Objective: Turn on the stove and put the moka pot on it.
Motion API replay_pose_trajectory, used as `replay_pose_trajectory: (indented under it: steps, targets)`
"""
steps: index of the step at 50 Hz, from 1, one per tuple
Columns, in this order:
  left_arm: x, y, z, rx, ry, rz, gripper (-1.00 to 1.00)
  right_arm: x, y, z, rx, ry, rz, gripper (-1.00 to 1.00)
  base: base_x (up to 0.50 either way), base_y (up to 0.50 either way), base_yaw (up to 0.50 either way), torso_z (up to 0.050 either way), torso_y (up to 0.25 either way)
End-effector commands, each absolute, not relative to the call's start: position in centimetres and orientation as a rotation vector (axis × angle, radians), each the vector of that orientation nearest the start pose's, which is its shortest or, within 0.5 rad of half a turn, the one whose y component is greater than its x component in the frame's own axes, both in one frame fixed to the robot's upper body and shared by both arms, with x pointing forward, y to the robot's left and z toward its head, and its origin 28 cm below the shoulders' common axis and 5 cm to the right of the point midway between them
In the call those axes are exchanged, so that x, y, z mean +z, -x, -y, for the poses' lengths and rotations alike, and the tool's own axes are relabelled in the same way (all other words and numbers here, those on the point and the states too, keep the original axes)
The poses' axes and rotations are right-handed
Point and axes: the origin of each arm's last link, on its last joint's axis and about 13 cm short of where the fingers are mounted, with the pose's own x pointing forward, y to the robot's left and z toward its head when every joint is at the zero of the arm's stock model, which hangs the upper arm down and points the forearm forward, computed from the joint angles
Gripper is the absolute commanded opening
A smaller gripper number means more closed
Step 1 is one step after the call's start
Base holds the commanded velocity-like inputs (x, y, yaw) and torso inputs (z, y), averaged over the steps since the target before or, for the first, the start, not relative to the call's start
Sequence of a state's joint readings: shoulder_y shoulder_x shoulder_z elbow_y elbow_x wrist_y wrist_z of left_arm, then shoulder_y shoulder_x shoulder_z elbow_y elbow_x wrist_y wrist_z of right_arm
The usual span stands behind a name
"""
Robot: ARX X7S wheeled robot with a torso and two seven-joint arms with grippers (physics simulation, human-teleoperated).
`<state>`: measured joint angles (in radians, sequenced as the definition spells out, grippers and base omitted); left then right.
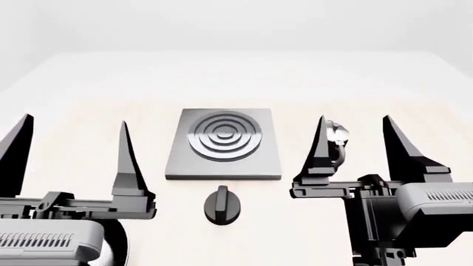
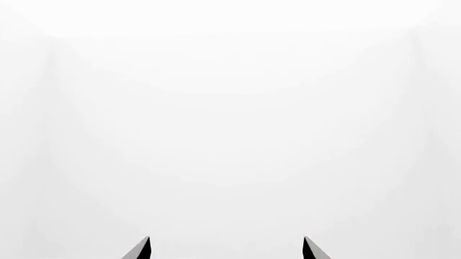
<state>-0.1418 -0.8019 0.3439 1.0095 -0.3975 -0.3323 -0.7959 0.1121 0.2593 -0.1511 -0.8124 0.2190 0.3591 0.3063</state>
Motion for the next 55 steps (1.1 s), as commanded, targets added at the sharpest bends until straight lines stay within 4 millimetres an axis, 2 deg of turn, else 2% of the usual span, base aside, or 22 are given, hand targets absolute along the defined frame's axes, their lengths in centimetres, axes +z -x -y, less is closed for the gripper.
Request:
replay_pose_trajectory:
  steps: [1,4,5,7,18,23,39,47,50,54,55]
  targets:
    - [18.8,-15.2,-22.4,0.024,-0.16,0.561,1.0,17.4,-18.8,9.3,0.025,-0.026,0.506,1.0,0.32,0.0,0.0,0.0,0.0]
    - [18.5,-15.4,-22.3,0.022,-0.161,0.554,1.0,16.9,-18.8,9.3,0.024,-0.022,0.502,1.0,0.31,0.0,0.0,0.0,0.0]
    - [18.0,-16.6,-21.8,-0.04,-0.141,0.472,1.0,16.6,-18.8,9.2,0.03,-0.018,0.507,1.0,0.0,0.0,0.0,0.0,0.0]
    - [17.7,-17.1,-21.6,-0.07,-0.114,0.438,1.0,16.7,-18.8,9.2,0.03,-0.019,0.506,1.0,0.0,0.0,0.0,0.0,0.005]
    - [17.0,-18.2,-21.5,-0.133,-0.065,0.311,1.0,17.3,-18.7,9.2,0.033,-0.02,0.507,1.0,0.0,0.0,0.0,0.0,0.0]
    - [15.5,-19.2,-21.5,-0.183,-0.037,0.18,1.0,16.9,-18.7,9.3,0.032,-0.023,0.506,1.0,0.0,0.0,0.0,0.0,0.0]
    - [12.0,-20.6,-20.8,-0.29,0.067,-0.088,1.0,16.9,-18.6,9.1,0.038,-0.027,0.508,1.0,0.0,0.0,0.0,0.0,0.0]
    - [10.4,-21.0,-20.3,-0.33,0.081,-0.175,1.0,16.5,-18.6,9.0,0.04,-0.027,0.508,1.0,0.0,0.0,0.0,0.0,0.0]
    - [9.9,-21.1,-20.2,-0.339,0.093,-0.206,1.0,17.3,-18.6,9.0,0.041,-0.027,0.508,1.0,0.0,0.0,0.0,0.0,0.0]
    - [9.3,-21.3,-20.1,-0.353,0.109,-0.235,1.0,17.2,-18.6,9.1,0.04,-0.028,0.507,1.0,0.0,0.0,0.0,0.0,0.0]
    - [9.1,-21.3,-20.0,-0.359,0.119,-0.248,1.0,16.7,-18.6,9.1,0.04,-0.028,0.507,1.0,0.0,0.0,0.0,0.0,0.0]
